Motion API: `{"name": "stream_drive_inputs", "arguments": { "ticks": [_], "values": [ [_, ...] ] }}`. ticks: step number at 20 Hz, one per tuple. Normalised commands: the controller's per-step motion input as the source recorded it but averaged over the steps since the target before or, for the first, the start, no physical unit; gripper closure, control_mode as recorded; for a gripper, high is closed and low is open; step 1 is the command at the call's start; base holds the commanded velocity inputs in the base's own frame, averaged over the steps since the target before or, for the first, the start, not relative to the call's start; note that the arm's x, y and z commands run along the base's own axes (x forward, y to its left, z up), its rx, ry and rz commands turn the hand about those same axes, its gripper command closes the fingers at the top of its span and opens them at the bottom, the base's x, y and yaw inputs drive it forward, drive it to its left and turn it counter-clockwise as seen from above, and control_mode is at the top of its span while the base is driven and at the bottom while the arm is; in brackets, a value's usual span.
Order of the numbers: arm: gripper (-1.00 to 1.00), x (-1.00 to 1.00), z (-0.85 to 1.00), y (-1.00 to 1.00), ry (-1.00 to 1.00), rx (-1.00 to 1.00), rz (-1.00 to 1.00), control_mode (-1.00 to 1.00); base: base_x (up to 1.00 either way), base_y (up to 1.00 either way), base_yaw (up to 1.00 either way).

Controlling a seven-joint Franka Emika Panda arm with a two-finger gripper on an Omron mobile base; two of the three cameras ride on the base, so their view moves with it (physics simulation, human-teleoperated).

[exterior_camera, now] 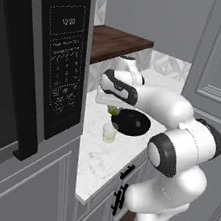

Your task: Grab a lemon wedge from the fridge and one ice cube from the ice bowl, and put them in the glass of lemonade.

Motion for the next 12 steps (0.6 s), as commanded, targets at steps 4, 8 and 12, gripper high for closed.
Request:
{"name": "stream_drive_inputs", "arguments": {
  "ticks": [4,8,12],
  "values": [
    [1.0,0.16,-0.13,0.0,0.04,0.01,0.0,-1.0,0.0,0.0,0.0],
    [1.0,0.03,-0.72,0.0,0.0,0.03,0.0,-1.0,0.0,0.0,0.0],
    [1.0,0.06,-0.64,0.0,-0.01,0.01,0.0,-1.0,0.0,0.0,0.0]
  ]
}}
